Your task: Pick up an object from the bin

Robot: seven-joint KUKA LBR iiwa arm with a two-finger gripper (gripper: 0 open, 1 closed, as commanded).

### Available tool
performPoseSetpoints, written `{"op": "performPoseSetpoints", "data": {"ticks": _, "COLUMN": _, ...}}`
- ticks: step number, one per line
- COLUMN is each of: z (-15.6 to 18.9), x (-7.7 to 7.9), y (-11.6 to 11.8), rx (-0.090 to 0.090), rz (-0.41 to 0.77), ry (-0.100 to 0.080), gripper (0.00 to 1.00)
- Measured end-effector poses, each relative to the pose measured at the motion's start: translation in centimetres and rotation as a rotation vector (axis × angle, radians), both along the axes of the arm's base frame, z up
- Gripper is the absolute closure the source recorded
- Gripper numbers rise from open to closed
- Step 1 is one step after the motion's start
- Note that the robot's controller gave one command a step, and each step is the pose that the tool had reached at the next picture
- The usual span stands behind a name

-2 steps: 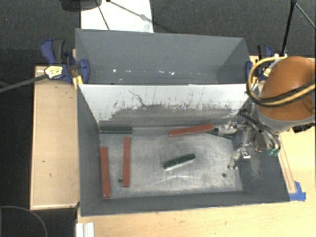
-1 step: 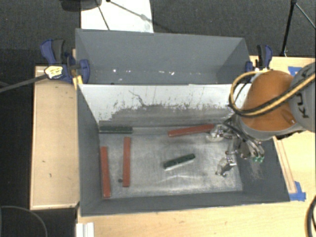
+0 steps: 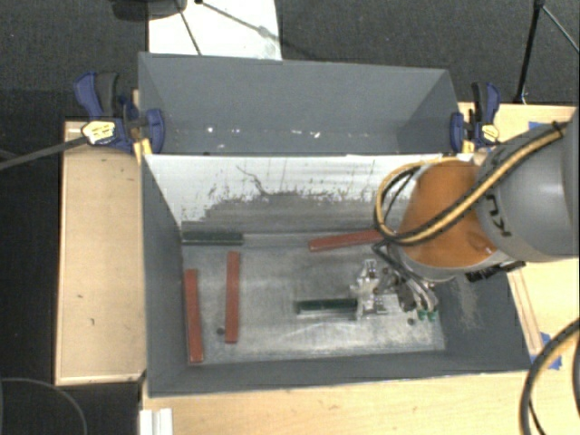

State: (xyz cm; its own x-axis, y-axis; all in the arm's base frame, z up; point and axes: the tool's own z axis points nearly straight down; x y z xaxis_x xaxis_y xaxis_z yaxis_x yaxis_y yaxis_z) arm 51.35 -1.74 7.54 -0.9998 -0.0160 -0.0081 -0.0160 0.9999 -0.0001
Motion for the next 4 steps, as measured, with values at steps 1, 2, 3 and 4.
{"op": "performPoseSetpoints", "data": {"ticks": 1, "z": -0.2, "x": -0.1, "y": 0.0, "rx": 0.0, "rz": 0.003, "ry": 0.004, "gripper": 0.0}}
{"op": "performPoseSetpoints", "data": {"ticks": 2, "z": -0.2, "x": -0.1, "y": 0.0, "rx": 0.0, "rz": 0.003, "ry": 0.004, "gripper": 0.0}}
{"op": "performPoseSetpoints", "data": {"ticks": 3, "z": 1.4, "x": -0.8, "y": 0.3, "rx": -0.001, "rz": 0.203, "ry": 0.008, "gripper": 0.0}}
{"op": "performPoseSetpoints", "data": {"ticks": 4, "z": -0.1, "x": -0.5, "y": 6.1, "rx": -0.003, "rz": 0.137, "ry": 0.004, "gripper": 1.0}}
